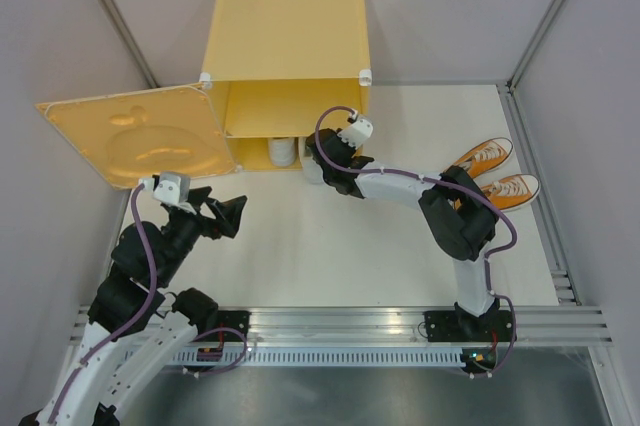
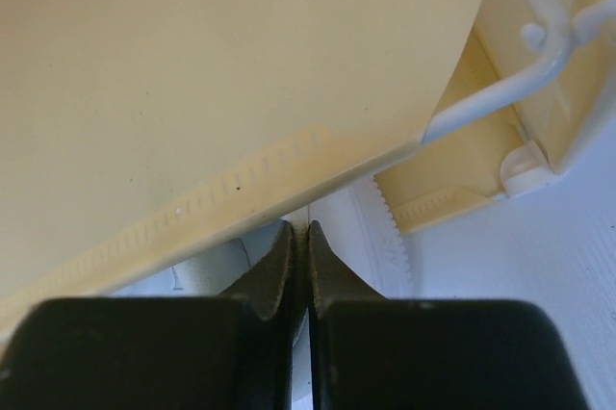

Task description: Place and organize the shoes in the shoe cabinet

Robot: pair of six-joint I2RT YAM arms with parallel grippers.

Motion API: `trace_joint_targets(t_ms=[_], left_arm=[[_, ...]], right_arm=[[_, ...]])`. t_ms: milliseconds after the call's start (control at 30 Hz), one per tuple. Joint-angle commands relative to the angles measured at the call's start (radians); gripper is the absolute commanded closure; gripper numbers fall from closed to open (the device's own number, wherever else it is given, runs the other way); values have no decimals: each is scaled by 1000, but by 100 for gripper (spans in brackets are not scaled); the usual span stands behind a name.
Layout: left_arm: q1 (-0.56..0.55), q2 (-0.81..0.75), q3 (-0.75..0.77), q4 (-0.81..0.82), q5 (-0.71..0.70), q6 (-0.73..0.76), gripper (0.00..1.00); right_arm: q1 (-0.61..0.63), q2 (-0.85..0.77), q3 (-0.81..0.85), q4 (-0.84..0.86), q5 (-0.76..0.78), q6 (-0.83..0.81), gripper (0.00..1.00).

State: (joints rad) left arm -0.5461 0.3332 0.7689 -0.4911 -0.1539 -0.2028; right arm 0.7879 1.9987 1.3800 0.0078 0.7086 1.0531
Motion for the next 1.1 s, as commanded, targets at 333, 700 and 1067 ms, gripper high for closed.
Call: trace_joint_targets(t_ms=[333, 700, 1067], left_arm=[[-12, -11, -2, 37, 4, 19, 11], [-15, -20, -3, 37, -3, 19, 10], [-21, -17, -5, 37, -3, 19, 9]], right_arm=[[-36, 25, 45, 199, 6, 137, 99], [-52, 34, 44, 195, -44, 173, 96], [-62, -35, -19, 166, -98, 136, 41]])
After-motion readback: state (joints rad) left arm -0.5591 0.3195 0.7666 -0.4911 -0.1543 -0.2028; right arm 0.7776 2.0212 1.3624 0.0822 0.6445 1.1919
